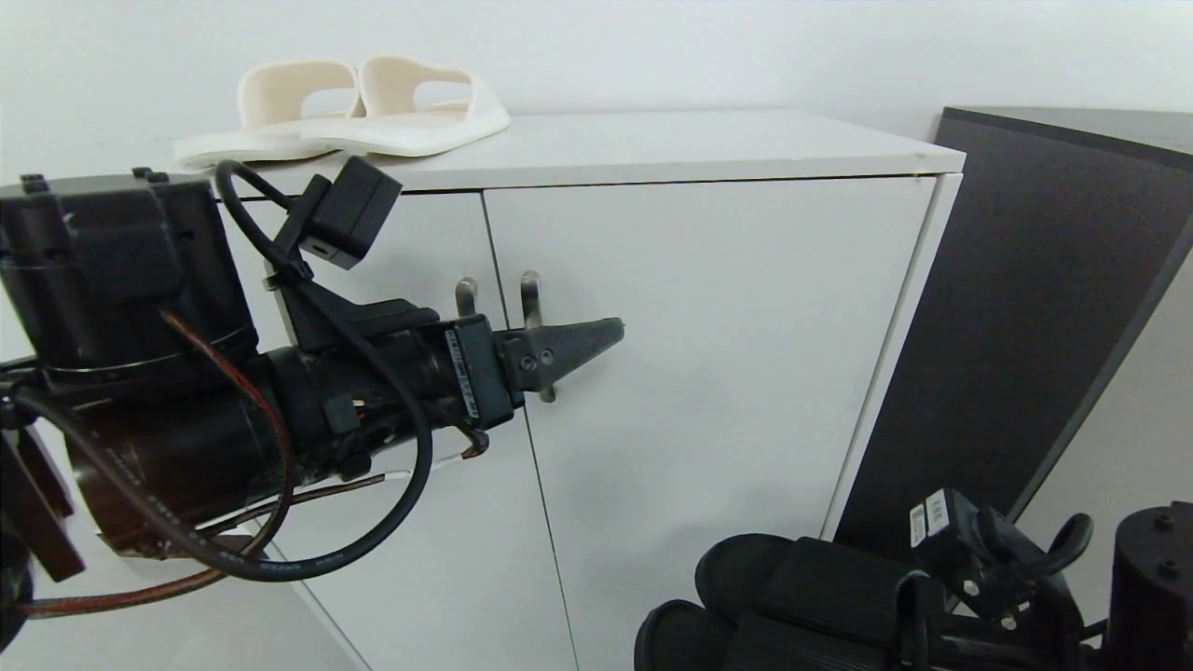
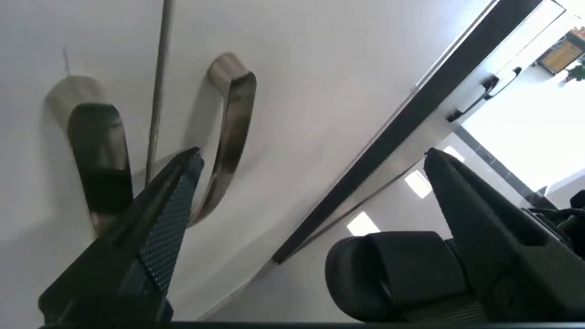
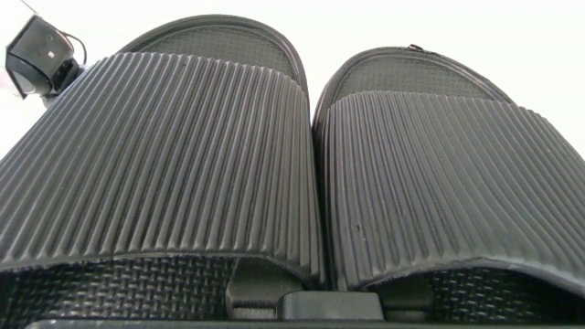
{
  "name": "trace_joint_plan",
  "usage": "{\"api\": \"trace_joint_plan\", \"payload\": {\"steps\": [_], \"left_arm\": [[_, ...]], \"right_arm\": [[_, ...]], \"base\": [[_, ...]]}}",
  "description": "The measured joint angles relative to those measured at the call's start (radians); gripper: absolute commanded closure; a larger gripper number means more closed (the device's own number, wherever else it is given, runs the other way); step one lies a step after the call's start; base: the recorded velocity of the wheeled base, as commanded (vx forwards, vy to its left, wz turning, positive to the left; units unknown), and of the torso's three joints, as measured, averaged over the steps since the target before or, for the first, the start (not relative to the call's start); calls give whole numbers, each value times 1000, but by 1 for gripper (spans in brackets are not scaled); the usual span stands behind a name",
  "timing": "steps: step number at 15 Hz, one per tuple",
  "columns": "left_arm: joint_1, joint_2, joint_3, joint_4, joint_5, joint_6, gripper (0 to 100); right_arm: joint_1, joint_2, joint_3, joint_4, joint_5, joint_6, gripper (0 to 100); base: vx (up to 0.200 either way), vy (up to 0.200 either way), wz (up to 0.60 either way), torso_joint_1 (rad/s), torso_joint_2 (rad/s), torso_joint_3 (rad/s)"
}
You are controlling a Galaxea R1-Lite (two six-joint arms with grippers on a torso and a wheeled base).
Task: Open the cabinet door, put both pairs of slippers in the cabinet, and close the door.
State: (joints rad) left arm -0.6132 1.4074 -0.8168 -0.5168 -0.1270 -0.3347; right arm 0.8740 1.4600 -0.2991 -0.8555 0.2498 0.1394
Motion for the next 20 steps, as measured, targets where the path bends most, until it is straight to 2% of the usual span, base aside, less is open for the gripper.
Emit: {"api": "trace_joint_plan", "payload": {"steps": [1,4,8,11,16,20], "left_arm": [[3,4,-1,-3,0,0,100],[7,9,5,-2,5,19,100],[2,-40,40,4,-1,25,100],[-7,-114,106,2,-6,28,100],[-23,-284,233,6,1,56,100],[-34,-395,277,6,-3,54,100]], "right_arm": [[0,0,1,0,0,0,100],[0,0,11,0,4,-1,100],[9,-13,25,-1,24,-1,100],[16,-17,27,-2,26,-1,100],[19,-15,28,-1,25,-1,100],[25,-15,28,-1,25,-1,100]], "base": [[0,0,0,0,0,0],[0,0,0,0,0,0],[0,0,0,0,0,0],[0,0,0,0,0,0],[0,0,0,0,0,0],[0,0,0,0,0,0]]}}
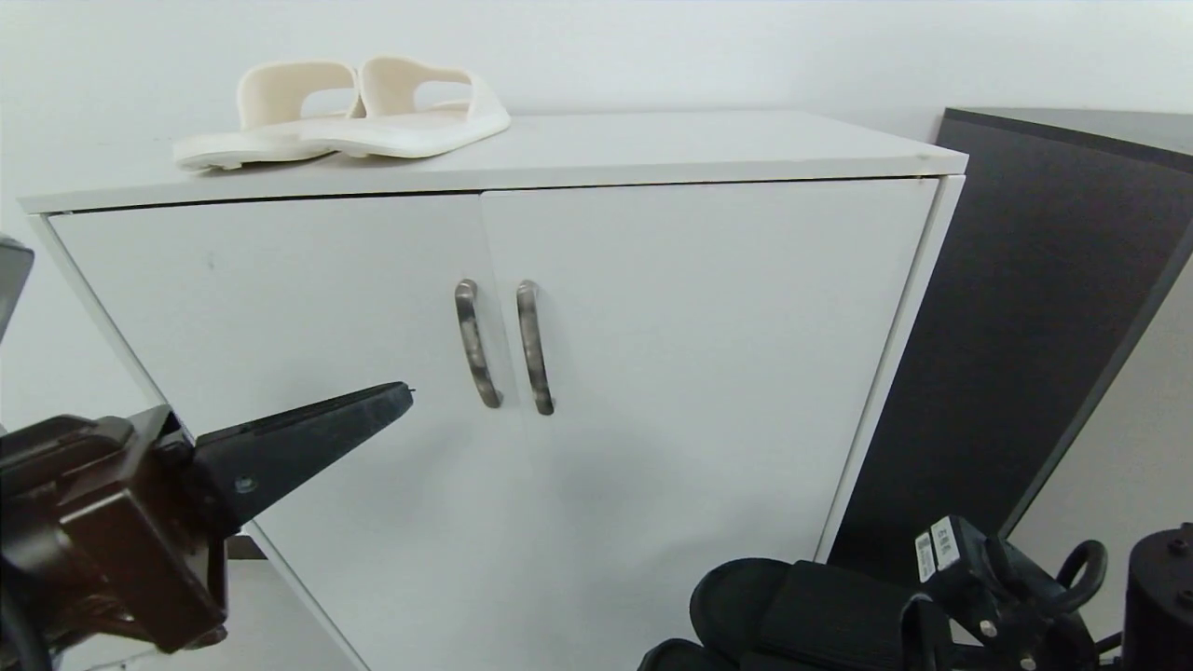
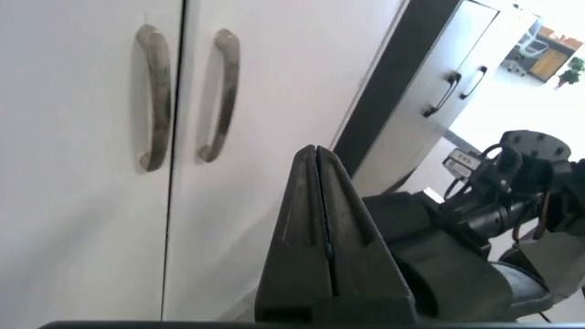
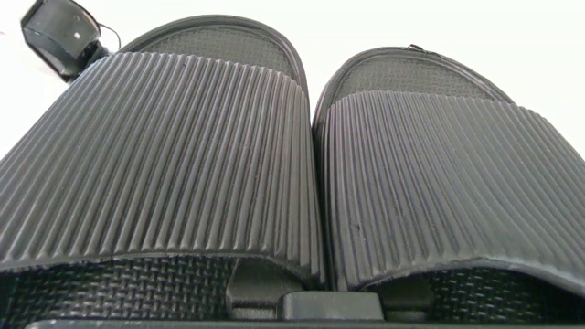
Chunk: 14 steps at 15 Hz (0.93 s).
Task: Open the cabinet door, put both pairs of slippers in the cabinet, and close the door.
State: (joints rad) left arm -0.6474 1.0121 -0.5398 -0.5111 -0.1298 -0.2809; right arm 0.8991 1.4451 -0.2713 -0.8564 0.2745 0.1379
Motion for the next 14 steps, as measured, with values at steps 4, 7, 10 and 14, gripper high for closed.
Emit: {"api": "trace_joint_plan", "payload": {"steps": [4,7,10,14], "left_arm": [[20,2,-6,0,-1,3,100],[26,49,-9,-5,2,8,100],[57,91,-16,-9,7,59,100],[65,111,-13,-10,4,63,100]], "right_arm": [[2,-1,0,0,-3,-1,100],[2,-1,-15,3,-5,0,100],[1,0,-17,4,-5,0,100],[2,1,-16,4,-5,0,100]], "base": [[0,0,0,0,0,0],[0,0,0,0,0,0],[-133,0,0,2,-2,5],[-200,0,0,5,2,1]]}}
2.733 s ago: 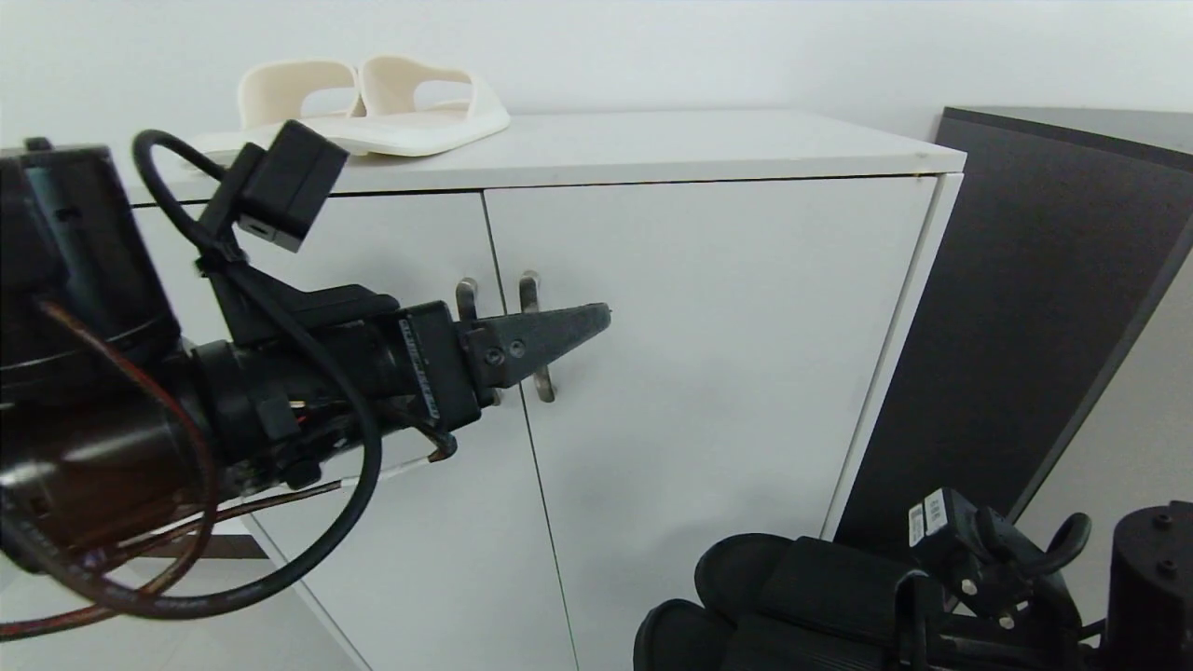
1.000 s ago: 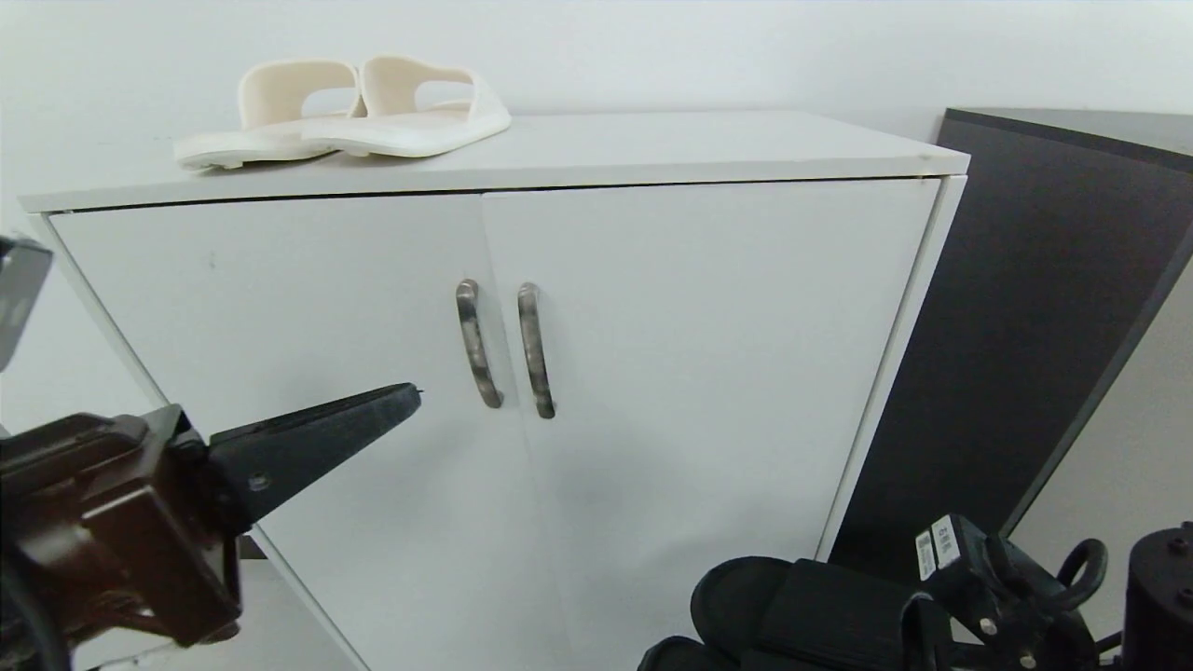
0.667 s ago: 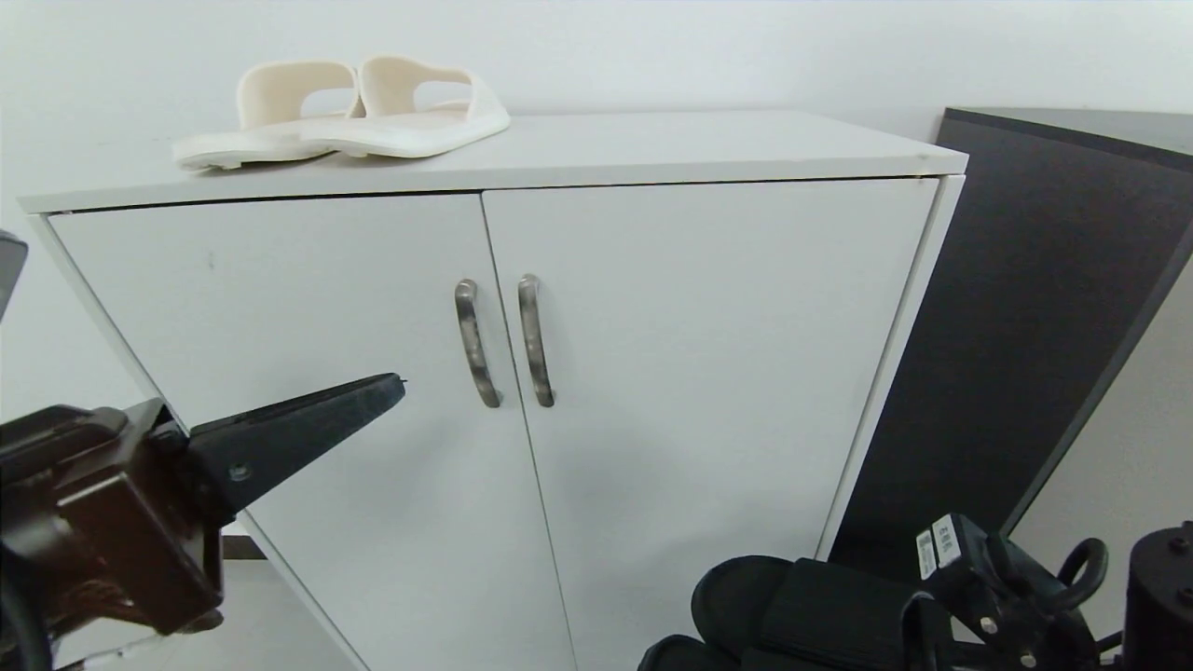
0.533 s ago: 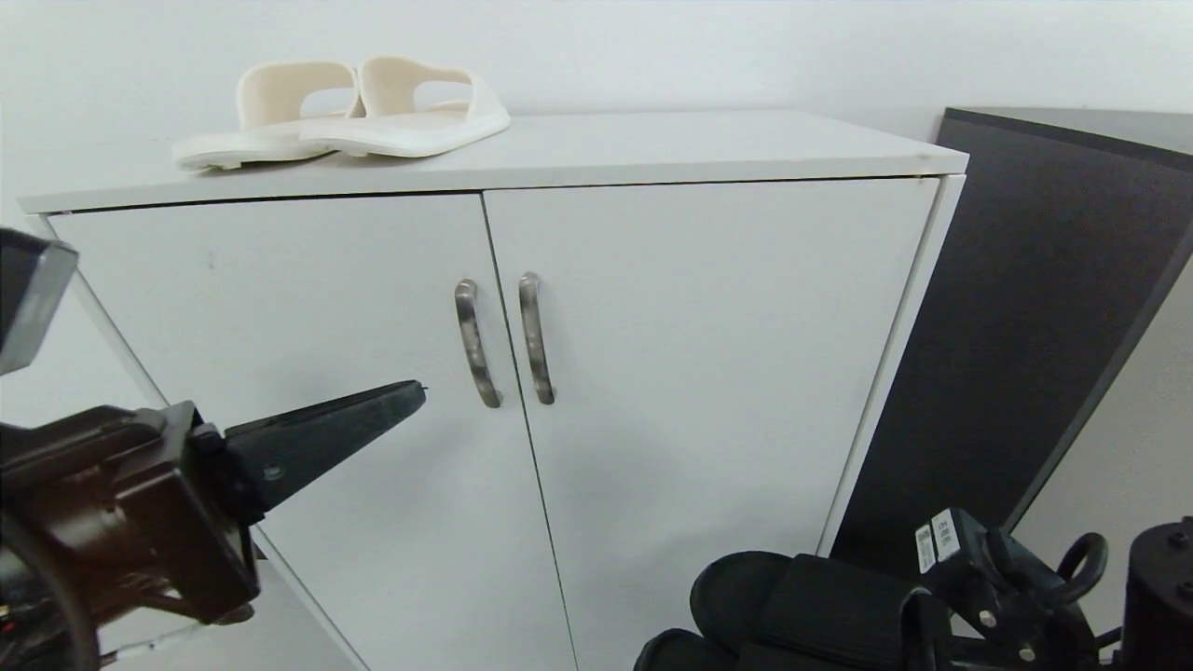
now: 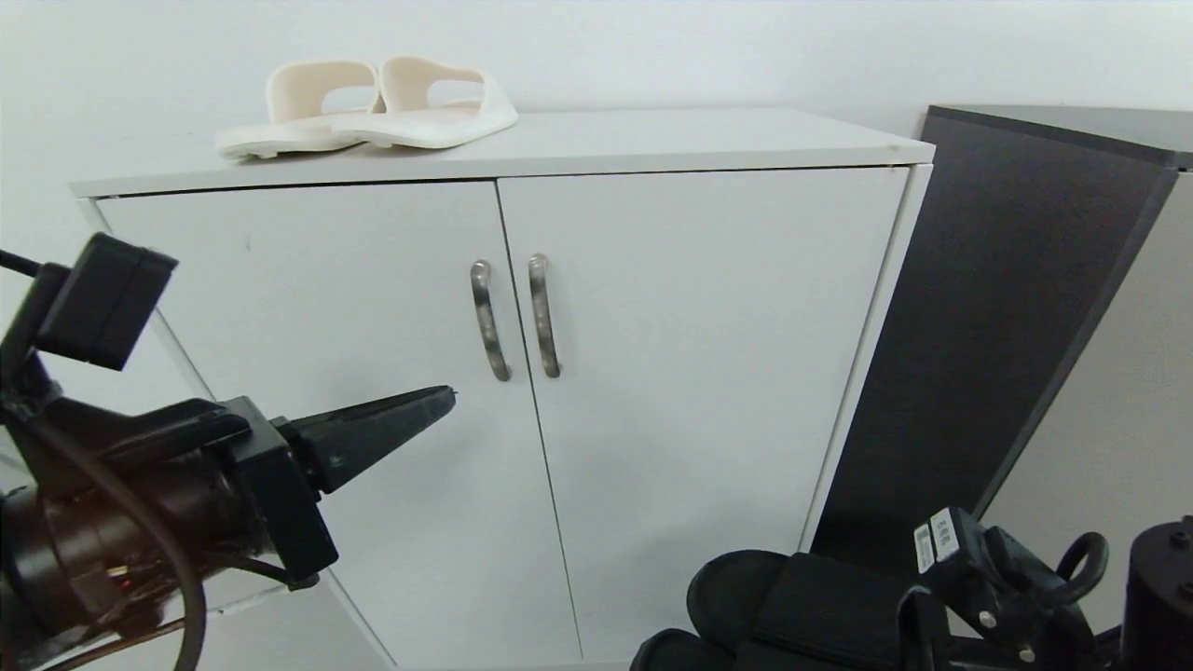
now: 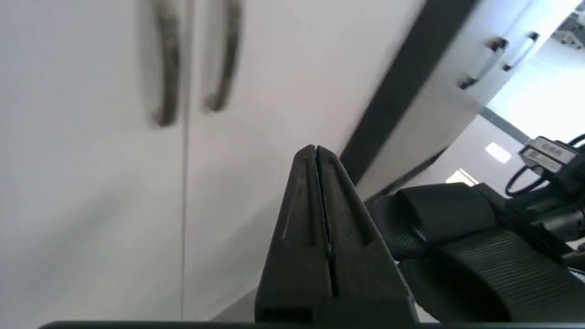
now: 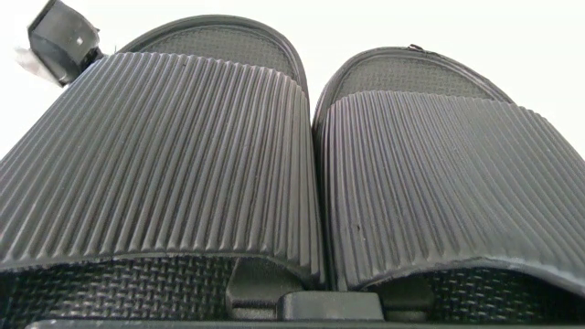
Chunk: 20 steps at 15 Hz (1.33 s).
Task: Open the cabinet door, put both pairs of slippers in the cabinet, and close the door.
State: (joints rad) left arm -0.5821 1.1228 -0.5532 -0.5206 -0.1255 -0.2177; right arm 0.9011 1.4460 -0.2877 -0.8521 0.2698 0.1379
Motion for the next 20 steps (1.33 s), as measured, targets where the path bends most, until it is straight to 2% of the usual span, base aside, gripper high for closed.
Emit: {"api": "trace_joint_plan", "payload": {"steps": [3,4,6,7,8,9,12,15,17,20], "left_arm": [[1,5,0,2,-13,-3,100],[1,7,-10,1,-47,-11,100],[14,24,-53,-1,-161,-87,100],[35,43,-84,-1,-213,-109,100],[58,64,-113,-1,-245,-116,100],[76,92,-141,1,-257,-119,0],[117,207,-239,0,-281,-123,0],[135,308,-331,1,-313,-132,0],[138,347,-367,1,-335,-132,0],[165,398,-410,2,-336,-128,0]], "right_arm": [[0,0,5,0,0,-1,100],[1,0,6,0,0,-1,100],[0,0,8,0,2,-1,100],[-1,-1,10,0,1,-1,100],[0,-1,11,-1,1,-1,100],[1,-1,14,-1,2,-2,100],[1,-1,15,-2,1,-6,100],[-1,-1,16,-1,1,-22,100],[-1,-1,16,-2,1,-23,100],[-1,-1,16,-2,1,-23,100]], "base": [[-67,0,0,-1,1,1],[0,0,0,0,0,0],[0,0,0,0,0,0],[0,0,0,0,0,0],[0,0,0,0,0,0],[0,0,0,0,0,0],[0,0,0,0,0,0],[0,0,0,0,0,0],[0,0,0,0,0,0],[0,0,0,0,0,0]]}}
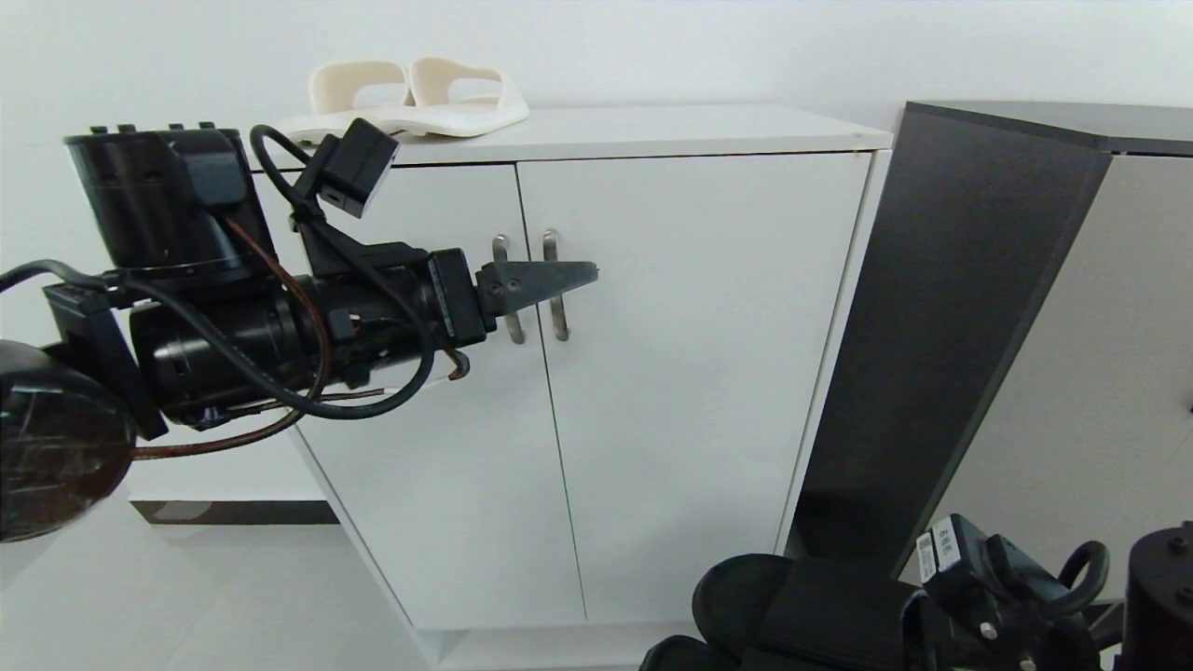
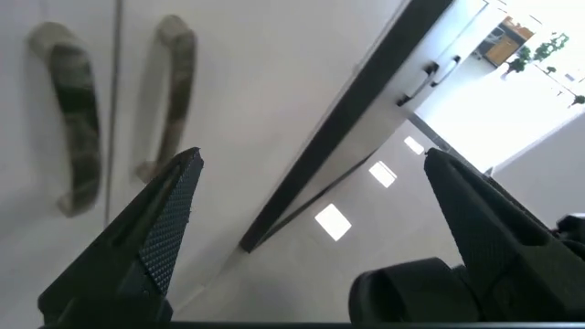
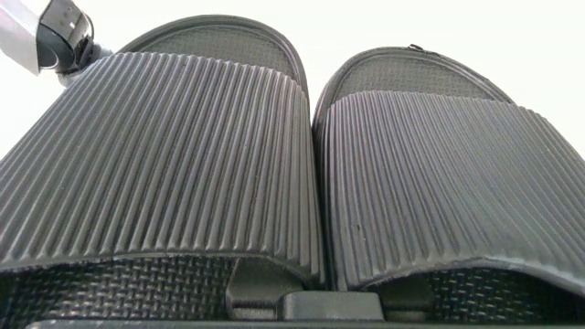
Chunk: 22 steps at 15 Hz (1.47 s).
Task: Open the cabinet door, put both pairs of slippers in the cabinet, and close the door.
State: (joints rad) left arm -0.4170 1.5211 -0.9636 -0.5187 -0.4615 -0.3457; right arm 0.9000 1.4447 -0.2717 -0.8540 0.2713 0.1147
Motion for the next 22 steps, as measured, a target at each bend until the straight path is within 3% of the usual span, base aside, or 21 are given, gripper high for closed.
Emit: {"api": "trace_joint_plan", "payload": {"steps": [4,10,11,17,22], "left_arm": [[35,55,-28,-2,0,1,0],[36,156,-90,-59,-3,0,0],[36,168,-96,-60,-4,1,100],[34,180,-74,-59,3,4,100],[-14,47,64,-60,-1,9,100]], "right_arm": [[0,0,0,0,1,0,100],[0,0,1,0,1,0,100],[0,0,1,0,2,0,100],[1,-5,2,0,5,0,100],[2,-16,20,-3,64,-4,100]], "base": [[0,0,0,0,0,0],[0,0,0,0,0,0],[0,0,0,0,0,0],[0,0,0,0,0,0],[0,0,0,0,0,0]]}}
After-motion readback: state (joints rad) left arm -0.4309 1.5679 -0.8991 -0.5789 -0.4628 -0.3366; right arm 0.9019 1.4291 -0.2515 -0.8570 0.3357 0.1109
